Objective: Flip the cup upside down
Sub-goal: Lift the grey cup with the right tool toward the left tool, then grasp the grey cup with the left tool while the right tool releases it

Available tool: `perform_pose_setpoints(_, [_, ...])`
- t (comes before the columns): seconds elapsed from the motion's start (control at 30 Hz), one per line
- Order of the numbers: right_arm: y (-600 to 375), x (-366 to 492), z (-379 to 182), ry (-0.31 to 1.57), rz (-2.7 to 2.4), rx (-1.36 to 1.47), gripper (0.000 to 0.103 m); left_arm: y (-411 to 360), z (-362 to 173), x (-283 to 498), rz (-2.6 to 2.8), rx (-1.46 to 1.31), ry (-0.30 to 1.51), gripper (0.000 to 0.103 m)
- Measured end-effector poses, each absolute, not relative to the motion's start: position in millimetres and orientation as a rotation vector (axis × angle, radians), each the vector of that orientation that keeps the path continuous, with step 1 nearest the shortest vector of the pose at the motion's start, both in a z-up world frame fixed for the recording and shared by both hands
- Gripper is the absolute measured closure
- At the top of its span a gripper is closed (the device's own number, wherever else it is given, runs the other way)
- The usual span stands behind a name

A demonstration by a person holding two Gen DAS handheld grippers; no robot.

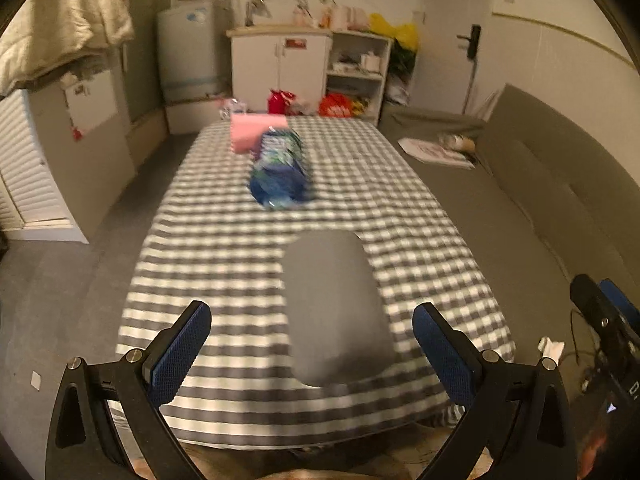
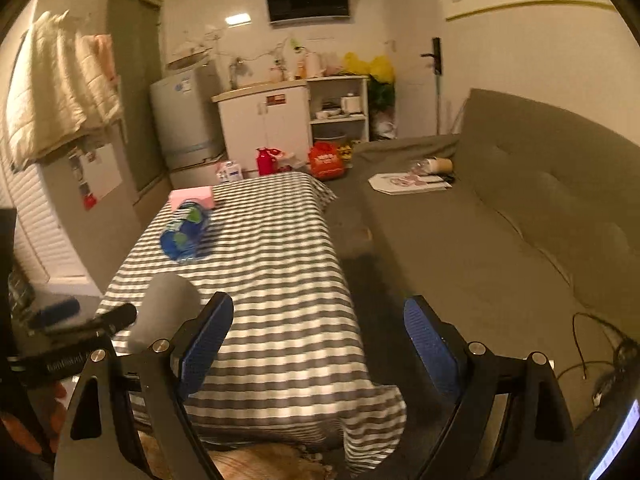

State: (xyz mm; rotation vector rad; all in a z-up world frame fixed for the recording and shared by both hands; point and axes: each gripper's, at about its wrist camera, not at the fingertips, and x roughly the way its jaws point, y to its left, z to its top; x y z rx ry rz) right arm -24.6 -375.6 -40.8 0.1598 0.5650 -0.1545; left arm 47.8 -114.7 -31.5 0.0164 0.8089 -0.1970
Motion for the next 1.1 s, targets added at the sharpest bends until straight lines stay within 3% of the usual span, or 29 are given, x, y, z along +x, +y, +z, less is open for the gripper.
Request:
perform_pose_setpoints(0.3, [-392, -17, -71, 0.633, -0.177, 0.225, 0.015, -131, -68, 57, -0.235, 0.019, 0.907, 0.004])
perform_pose_setpoints(0.33, [-393, -17, -74, 0.635, -0.173, 0.234, 0.015, -132, -71, 57, -0.241, 0.019, 0.912, 0.007])
perform_pose_setpoints(0.4, [-393, -14, -76, 0.645, -0.166, 0.247, 0.015, -135, -76, 58, -0.249, 0.023, 0.936, 0.028])
perform_pose_setpoints(1.1, [-351, -4, -62, 0.630, -0.074, 0.219, 0.015, -116, -26, 64, -0.266, 0.086, 0.876, 0.029])
